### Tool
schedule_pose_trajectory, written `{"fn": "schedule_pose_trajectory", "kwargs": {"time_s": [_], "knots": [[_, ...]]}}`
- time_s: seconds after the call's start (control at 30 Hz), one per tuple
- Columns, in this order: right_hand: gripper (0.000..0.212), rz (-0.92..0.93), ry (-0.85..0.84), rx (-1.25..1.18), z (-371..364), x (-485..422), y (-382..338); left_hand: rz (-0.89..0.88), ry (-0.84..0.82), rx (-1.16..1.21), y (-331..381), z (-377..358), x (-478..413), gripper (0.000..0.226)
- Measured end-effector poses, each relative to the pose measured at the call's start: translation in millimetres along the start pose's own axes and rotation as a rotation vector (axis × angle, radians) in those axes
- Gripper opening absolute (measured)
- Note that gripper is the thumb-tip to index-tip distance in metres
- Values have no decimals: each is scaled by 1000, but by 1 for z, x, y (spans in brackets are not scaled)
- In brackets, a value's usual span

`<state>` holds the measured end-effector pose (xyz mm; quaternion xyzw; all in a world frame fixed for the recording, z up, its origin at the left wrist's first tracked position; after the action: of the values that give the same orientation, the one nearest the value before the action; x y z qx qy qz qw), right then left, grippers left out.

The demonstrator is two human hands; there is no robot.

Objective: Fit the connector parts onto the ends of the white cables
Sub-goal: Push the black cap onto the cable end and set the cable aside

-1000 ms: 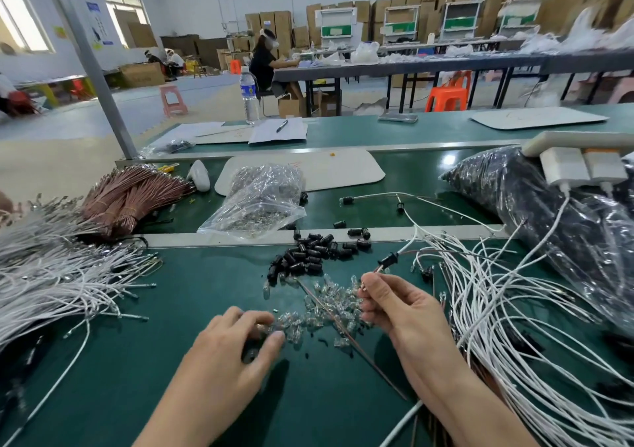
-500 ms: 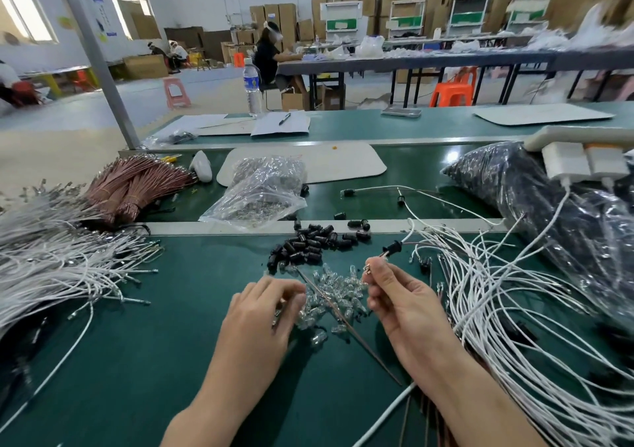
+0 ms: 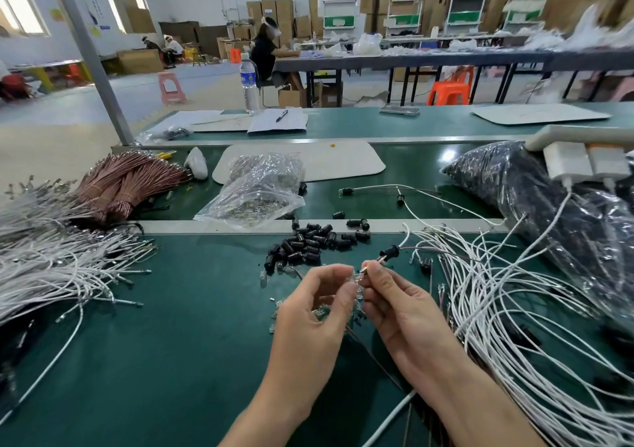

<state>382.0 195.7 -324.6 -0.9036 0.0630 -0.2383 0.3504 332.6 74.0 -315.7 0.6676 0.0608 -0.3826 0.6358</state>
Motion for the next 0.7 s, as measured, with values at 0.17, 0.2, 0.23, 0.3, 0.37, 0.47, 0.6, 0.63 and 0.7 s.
{"fn": "schedule_pose_trajectory", "kwargs": {"time_s": [0.17,0.2,0.23,0.3,0.37,0.47,0.6,0.63,0.7], "knots": [[13,10,-3,19,0,-1,1,0,7,-8,-1,-1,0,16],[12,11,-9,25,-1,-1,1,2,16,-5,-1,0,0,14],[11,12,-14,28,-1,-1,1,4,25,-1,-1,0,0,13],[10,9,-21,18,-2,1,2,7,31,11,0,1,0,12],[9,8,-19,-1,-3,2,3,8,32,17,0,1,0,11],[10,6,-2,-38,-6,3,5,9,46,24,0,1,0,8],[10,4,9,-110,-11,5,11,17,80,37,-1,2,1,4],[10,4,8,-119,-12,5,12,22,88,45,-1,3,1,3],[10,8,6,-120,-12,5,13,27,94,56,-1,3,1,6]]}}
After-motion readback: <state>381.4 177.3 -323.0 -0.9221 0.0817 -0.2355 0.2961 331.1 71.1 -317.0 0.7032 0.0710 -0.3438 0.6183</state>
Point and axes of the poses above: each hand's wrist, its own x-axis away from the middle knuckle, its own z-axis out of the back of the hand, y = z × x, the point moved 4 cm from there along -x, towards the middle knuckle, and after that the axes turned 14 degrees about -z, right-handed, at the moved point
